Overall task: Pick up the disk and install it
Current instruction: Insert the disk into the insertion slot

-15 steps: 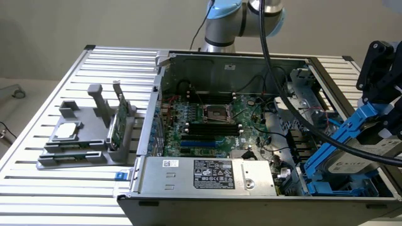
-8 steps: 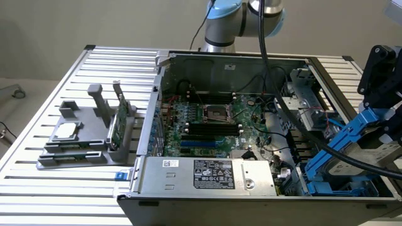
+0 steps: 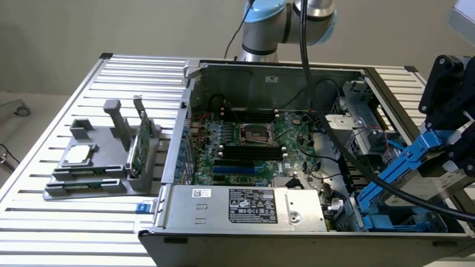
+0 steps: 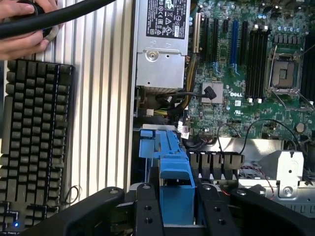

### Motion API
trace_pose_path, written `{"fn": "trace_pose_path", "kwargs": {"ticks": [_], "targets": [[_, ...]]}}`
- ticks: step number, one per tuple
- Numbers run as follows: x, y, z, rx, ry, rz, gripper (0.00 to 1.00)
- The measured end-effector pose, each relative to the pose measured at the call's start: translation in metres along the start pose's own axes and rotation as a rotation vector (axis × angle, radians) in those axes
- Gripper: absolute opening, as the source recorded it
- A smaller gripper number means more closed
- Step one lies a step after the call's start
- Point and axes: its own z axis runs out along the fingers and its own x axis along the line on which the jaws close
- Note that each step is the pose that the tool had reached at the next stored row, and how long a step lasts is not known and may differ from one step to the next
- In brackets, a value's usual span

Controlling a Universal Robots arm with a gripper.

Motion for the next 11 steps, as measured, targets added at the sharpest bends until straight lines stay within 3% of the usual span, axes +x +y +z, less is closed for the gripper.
{"fn": "trace_pose_path", "kwargs": {"ticks": [2, 11], "targets": [[0.0001, -0.0001, 0.0008, 0.0026, -0.0046, -0.001, 0.33], [0.0027, 0.0009, 0.0071, 0.02, -0.0128, -0.002, 0.33]]}}
